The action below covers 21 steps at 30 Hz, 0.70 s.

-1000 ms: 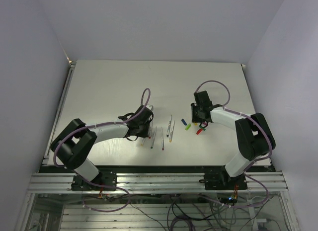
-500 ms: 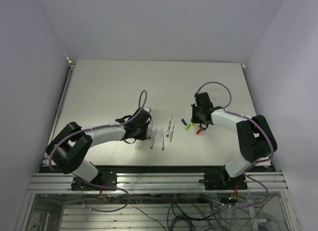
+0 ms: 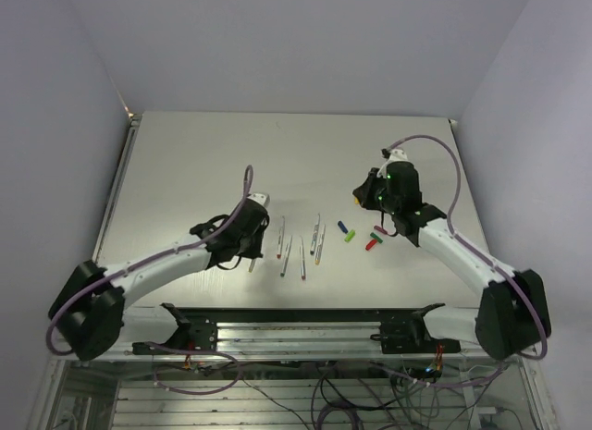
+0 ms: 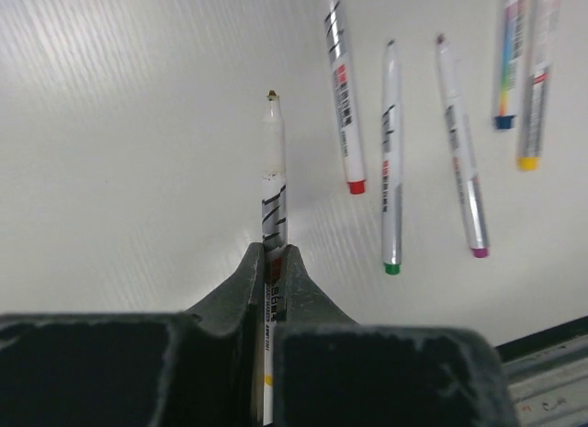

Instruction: Insert the pens into the pen caps

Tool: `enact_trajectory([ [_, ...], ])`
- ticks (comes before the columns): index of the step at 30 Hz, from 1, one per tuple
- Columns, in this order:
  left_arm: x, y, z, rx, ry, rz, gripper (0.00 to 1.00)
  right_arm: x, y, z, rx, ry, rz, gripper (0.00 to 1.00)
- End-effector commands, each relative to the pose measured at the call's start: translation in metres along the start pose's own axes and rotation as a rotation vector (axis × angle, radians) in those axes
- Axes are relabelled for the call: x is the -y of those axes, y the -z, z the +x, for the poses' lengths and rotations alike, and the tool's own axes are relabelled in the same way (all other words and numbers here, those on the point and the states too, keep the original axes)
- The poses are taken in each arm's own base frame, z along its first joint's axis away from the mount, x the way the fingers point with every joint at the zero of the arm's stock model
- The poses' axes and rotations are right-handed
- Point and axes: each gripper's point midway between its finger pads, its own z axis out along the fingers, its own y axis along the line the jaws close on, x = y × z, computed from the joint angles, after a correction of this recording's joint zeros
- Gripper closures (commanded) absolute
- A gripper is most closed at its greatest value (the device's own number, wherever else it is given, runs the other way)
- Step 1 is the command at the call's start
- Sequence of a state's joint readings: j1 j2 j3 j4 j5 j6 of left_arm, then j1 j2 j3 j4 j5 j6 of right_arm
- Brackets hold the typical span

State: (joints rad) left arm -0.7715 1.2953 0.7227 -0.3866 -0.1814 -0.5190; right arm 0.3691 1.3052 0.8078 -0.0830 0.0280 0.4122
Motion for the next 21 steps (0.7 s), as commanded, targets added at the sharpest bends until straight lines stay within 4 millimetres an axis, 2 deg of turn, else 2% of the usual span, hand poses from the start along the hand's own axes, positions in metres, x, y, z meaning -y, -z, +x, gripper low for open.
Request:
enact_trajectory([
  [1,0.004,0.033,-0.038,0.166,-0.019,0.035,0.93,-0.033,0.025,-0.022,0.126,-0.069,-0.156,1.0],
  [6,0.017,0.071,-0.07,0.341,0.004,0.147,0.93,-0.066,0.058,-0.041,0.234,-0.075,-0.292,1.0],
  [12,0.055,0.112,-0.096,0.558,0.047,0.428,0.93,-0.116,0.097,-0.063,0.387,-0.042,-0.468,1.0],
  [16,0.076,0.133,-0.105,0.662,0.069,0.6,0.93,-0.134,0.123,-0.085,0.498,-0.034,-0.552,1.0],
  [21,0.106,0.154,-0.114,0.707,0.063,0.766,0.93,-0.153,0.145,-0.105,0.578,0.008,-0.64,1.0],
])
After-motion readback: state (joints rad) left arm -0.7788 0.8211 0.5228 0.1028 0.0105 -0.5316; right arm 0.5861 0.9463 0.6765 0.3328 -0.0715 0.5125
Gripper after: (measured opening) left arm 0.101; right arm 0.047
